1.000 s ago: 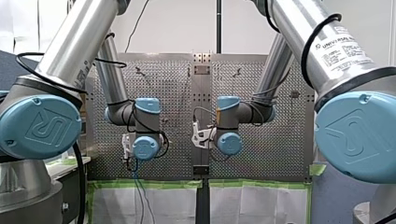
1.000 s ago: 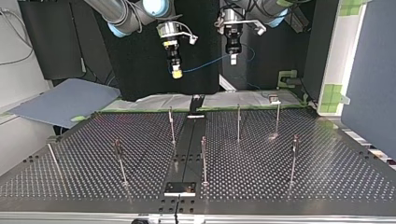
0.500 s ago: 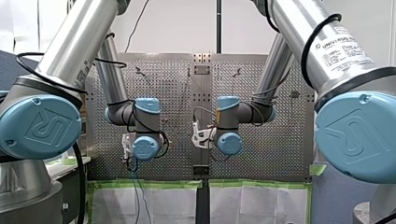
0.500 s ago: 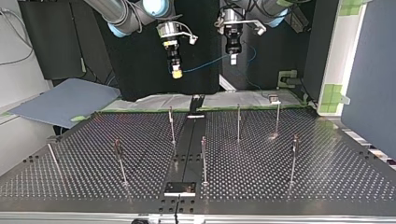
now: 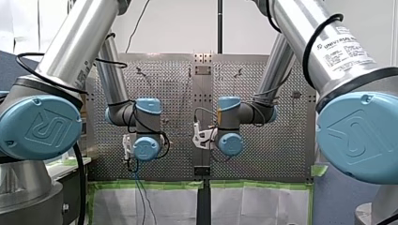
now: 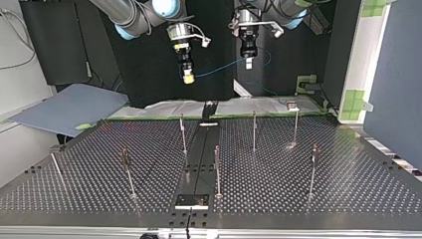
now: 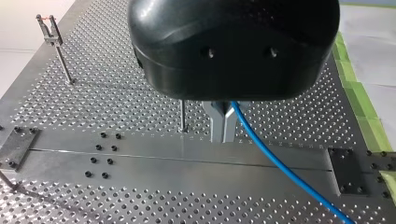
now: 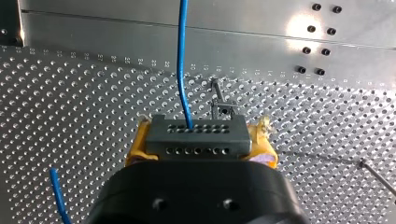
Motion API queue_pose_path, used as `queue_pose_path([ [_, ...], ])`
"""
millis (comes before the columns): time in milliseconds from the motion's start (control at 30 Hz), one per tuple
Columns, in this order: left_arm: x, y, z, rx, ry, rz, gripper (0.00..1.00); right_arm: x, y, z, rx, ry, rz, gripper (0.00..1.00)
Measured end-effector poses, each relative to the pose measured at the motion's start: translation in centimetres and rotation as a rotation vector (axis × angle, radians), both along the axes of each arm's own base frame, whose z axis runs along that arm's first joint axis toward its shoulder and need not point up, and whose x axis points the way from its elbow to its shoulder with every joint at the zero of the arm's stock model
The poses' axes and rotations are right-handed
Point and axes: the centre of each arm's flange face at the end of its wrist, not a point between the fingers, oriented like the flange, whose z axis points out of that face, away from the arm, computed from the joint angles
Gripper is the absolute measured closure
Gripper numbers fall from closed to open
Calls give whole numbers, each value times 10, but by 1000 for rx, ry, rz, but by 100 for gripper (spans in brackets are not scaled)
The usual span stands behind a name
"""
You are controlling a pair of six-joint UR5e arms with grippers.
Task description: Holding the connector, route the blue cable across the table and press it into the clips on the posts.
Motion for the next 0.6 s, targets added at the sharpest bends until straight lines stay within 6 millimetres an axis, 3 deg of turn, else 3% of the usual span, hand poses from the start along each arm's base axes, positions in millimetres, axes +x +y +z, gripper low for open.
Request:
queue_pose_path([
  [267,11,-13,3,-8,-25,-24,100,1,-1,1,-3,-3,-1,100],
  [600,13,-15,4,-10,-29,-27,100,1,-2,1,-3,-3,-1,100],
])
